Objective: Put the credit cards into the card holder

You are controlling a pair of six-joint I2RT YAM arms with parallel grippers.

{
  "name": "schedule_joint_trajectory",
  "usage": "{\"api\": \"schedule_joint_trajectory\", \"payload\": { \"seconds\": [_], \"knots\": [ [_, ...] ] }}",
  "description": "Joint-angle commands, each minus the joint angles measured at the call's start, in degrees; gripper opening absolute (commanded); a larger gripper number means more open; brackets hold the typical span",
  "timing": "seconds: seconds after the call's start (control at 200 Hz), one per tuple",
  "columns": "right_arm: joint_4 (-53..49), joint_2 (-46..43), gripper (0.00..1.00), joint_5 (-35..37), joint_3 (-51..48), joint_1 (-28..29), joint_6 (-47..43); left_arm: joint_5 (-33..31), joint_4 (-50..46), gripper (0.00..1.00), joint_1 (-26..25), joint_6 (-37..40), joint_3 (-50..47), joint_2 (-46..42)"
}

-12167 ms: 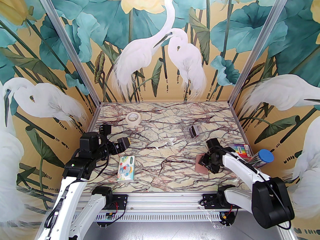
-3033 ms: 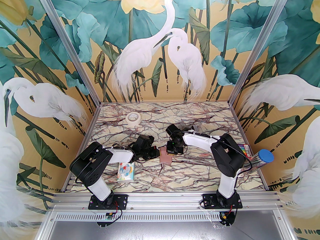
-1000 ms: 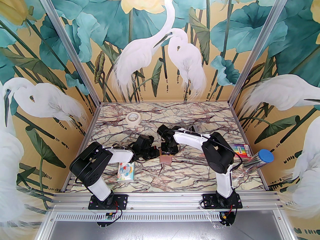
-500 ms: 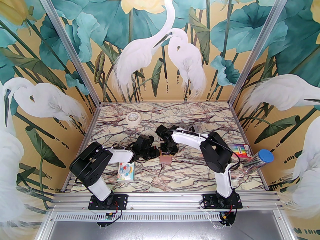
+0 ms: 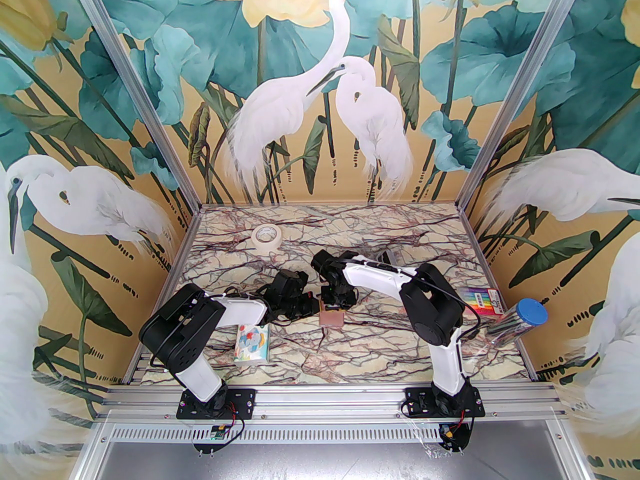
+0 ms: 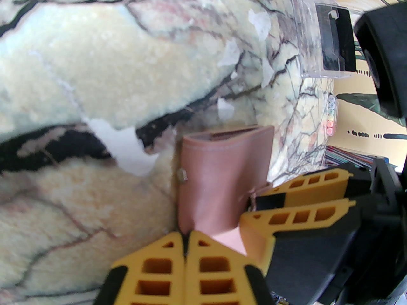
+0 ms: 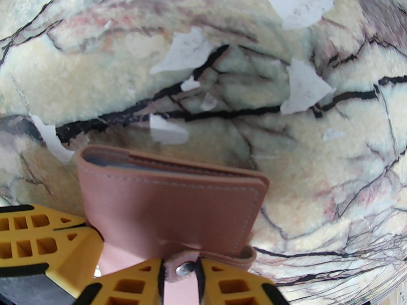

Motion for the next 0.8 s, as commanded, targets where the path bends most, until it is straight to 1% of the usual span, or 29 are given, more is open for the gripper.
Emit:
{"api": "schedule_joint_trajectory", "payload": {
  "seconds": [0.0,0.165,0.3,0.65,0.795],
  "knots": [
    [-1.55,0.41,0.22,5.32,-1.24,-0.83,-0.2,-3.0,-3.23,0.0,0.03,0.97,-0.97,1.52],
    [-1.47,-0.78,0.2,5.48,-1.65,-1.34,-0.2,-3.09,-3.3,0.0,0.07,1.1,-0.95,1.56],
    [-1.01,-1.48,0.19,4.16,-1.85,-1.79,-0.69,-3.09,-3.32,0.0,0.07,1.11,-0.94,1.61],
    [0.61,-3.64,0.09,2.61,-4.0,-2.4,-0.63,-3.35,-3.4,0.0,0.04,1.19,-1.06,1.55],
    [1.5,-5.66,0.03,2.6,-5.27,-2.73,-0.56,-3.33,-3.65,0.0,0.03,1.19,-1.07,1.16]
  ]
}}
